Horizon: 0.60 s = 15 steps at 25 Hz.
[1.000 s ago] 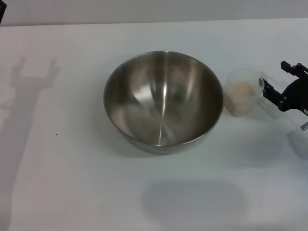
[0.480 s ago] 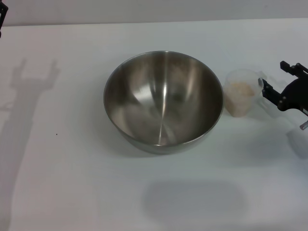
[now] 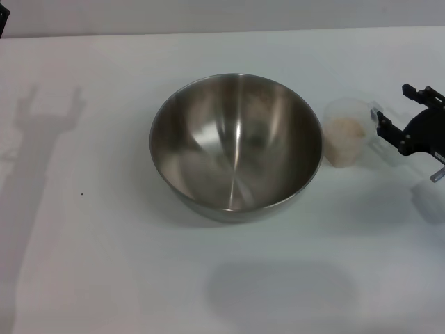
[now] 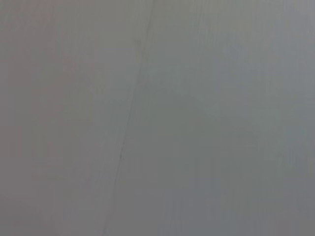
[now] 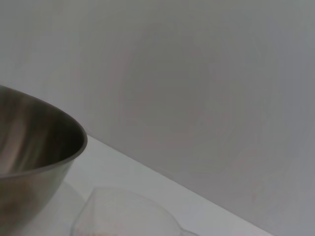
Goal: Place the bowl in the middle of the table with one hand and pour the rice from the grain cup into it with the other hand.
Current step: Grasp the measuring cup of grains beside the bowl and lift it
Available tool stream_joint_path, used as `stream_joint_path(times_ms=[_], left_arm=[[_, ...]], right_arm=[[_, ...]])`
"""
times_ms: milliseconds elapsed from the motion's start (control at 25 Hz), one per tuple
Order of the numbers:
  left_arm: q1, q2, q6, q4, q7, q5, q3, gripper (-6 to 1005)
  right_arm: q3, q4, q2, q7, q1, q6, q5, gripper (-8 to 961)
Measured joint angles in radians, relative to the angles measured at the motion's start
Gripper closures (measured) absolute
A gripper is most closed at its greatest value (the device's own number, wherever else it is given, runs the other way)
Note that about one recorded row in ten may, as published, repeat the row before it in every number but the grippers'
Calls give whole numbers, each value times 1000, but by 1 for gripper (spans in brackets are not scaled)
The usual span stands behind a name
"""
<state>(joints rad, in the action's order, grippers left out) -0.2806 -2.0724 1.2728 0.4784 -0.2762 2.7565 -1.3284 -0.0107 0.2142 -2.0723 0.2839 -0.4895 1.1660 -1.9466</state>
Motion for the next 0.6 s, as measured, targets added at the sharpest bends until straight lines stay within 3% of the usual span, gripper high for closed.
stream_joint_path(times_ms=[600], left_arm=[[-10, 0, 2, -11, 0, -1, -5, 137]], right_arm=[[-11, -4, 0, -3, -12, -6, -3, 293]])
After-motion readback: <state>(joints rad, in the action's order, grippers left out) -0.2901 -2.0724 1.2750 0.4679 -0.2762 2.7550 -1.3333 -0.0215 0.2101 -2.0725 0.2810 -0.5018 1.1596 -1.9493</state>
